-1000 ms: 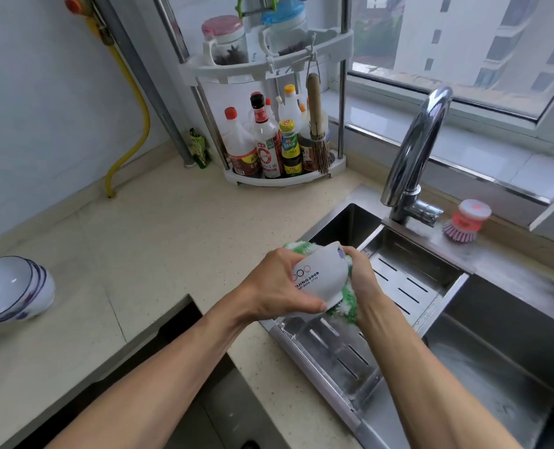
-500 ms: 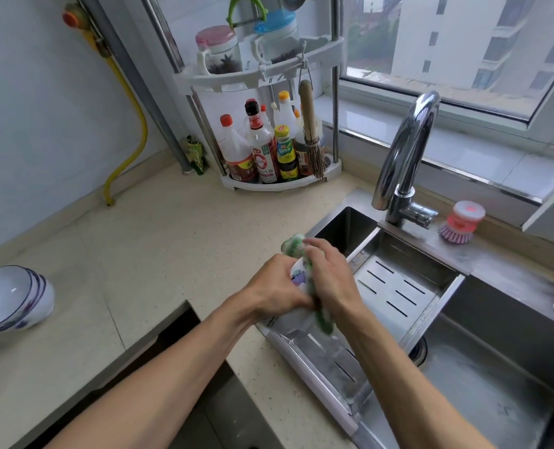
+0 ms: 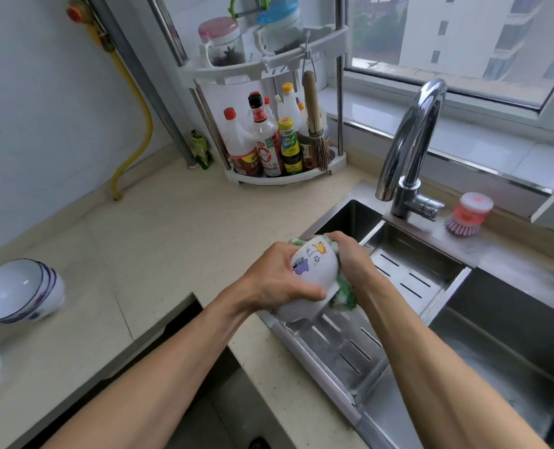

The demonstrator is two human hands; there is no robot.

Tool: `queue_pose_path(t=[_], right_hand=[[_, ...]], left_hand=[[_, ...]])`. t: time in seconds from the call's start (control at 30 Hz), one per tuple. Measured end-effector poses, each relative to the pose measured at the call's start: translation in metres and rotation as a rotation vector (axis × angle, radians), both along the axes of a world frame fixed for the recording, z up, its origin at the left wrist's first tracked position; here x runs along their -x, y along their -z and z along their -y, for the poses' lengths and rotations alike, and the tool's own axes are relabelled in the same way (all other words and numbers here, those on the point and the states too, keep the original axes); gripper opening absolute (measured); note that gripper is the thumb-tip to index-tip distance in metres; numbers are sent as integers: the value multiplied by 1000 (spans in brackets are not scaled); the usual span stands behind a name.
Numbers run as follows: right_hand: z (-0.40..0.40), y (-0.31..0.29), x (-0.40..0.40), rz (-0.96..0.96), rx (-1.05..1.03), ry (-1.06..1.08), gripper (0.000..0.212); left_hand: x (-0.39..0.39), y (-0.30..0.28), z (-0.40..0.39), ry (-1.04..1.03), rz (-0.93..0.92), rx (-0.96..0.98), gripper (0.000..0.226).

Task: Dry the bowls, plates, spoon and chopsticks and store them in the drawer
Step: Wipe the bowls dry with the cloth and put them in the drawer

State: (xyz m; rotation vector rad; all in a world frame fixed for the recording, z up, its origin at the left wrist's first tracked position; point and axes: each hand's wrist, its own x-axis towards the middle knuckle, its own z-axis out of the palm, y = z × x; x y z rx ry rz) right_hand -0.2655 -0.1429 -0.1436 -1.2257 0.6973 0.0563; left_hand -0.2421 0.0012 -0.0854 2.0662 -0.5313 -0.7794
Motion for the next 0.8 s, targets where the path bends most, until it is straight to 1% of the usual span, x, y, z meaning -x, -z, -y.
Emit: queue_pose_path(t=[0.07,0.13,0.17,0.2,0.23,0.27,0.3,0.33,0.4,0.43,0.47,0.53,0.57,0.63,0.7,0.8], right_hand=[[6,1,1,-39,-56,6,26],[-3,-4,2,65,-77,33,23],[-10,-8,5,138,-19,59,27],[-18,-7,8,195,109,70,35],[-27,-6,12,251,243,61,48],[-33,-2,15,269,360,60,58],[-37,0,17,286,424,57,61],[-36,3,17,287,452,47,58],[-30,4,14,243,341,29,47],[-26,1,9,185,255,33,40],[-22,-3,4,130,220,47,37],[-26,-7,0,97,269,35,37],[-33,-6,1,142,326,27,36],[-50,-7,8,238,434,0,37],[-56,-9,10,309,526,22,37],[-52,-10,-4,374,444,5,35]], left_hand=[[-1,-1,-4,-78,-60,90,23],[-2,3,-4,-288,-137,247,34],[-2,6,-2,-426,-193,334,38],[-2,8,1,-545,-235,412,38],[-1,9,3,-626,-256,462,33],[0,10,5,-660,-256,476,26],[1,11,5,-667,-249,470,21],[2,11,4,-657,-242,458,18],[7,10,0,-624,-231,443,16],[11,11,-1,-616,-217,435,16],[14,13,0,-623,-200,428,16],[17,13,0,-707,-173,441,17],[16,13,-1,-761,-168,459,17],[11,13,-8,-804,-173,486,22],[9,10,-17,-745,-171,460,29],[12,6,-32,-582,-75,324,35]])
